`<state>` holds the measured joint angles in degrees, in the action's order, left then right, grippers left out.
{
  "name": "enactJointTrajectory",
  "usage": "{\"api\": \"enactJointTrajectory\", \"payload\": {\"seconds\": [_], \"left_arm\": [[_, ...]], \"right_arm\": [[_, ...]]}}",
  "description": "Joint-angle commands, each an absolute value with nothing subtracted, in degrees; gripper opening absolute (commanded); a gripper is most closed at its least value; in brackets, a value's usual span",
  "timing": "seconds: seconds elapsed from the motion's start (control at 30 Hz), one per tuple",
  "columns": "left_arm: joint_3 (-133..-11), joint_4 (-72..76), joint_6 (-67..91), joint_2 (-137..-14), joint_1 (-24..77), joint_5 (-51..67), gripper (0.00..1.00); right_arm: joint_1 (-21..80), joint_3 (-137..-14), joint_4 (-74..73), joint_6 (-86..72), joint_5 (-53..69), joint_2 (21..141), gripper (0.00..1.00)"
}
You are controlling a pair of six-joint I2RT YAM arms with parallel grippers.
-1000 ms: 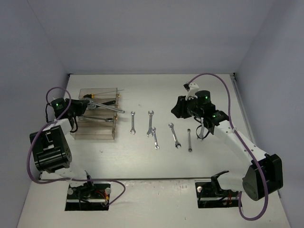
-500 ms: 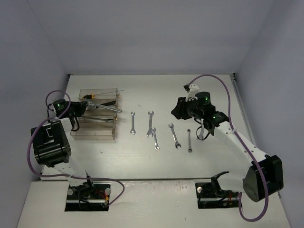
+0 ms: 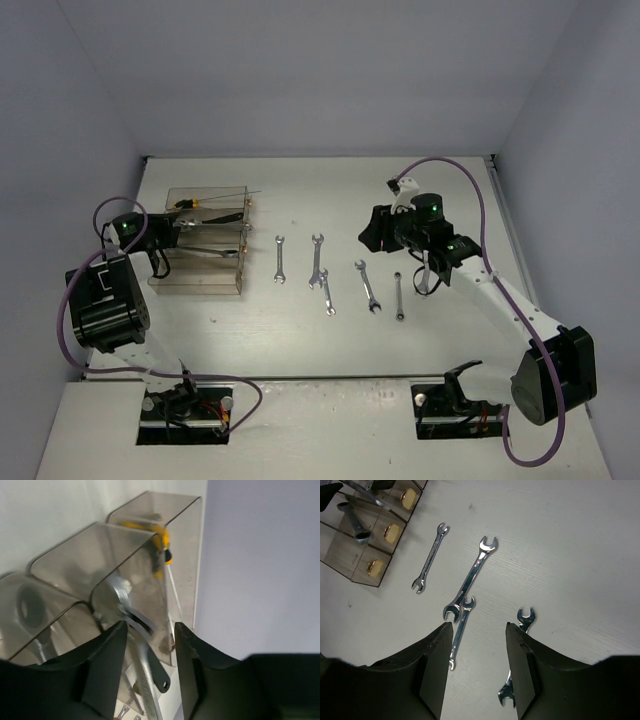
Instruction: Sort the tools into containers
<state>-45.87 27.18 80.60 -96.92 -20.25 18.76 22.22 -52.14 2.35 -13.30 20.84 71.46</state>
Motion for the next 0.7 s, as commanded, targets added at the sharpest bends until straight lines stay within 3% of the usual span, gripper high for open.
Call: {"api": "enactJointTrajectory", "payload": {"seconds": [0.0, 0.13, 0.4, 0.57, 0.67], "left_arm": [[-49.44, 32.17, 80.56, -93.00, -20.64, 18.69, 0.53], [-49.92, 31.11, 81.04, -91.06, -20.57, 19.61, 0.61], [-52.13, 23.43, 77.22, -84.00, -19.74, 24.39, 0.62], [-61.46, 3.43, 60.72, -79.26, -16.80, 26.31, 0.65], [-68.32, -16.33, 48.34, -77.16, -11.67, 21.32, 0.66]], "right_arm": [[22.58, -53.26, 5.27, -13.02, 20.72, 71.35, 0.45], [22.59, -53.79, 5.19, -12.74, 20.74, 71.72, 0.45], [22.68, -54.39, 5.08, -13.49, 17.32, 73.34, 0.46], [23.34, -53.83, 3.93, -14.96, 12.46, 75.85, 0.46], [24.64, -53.61, 2.04, -15.85, 7.49, 78.06, 0.47]]}}
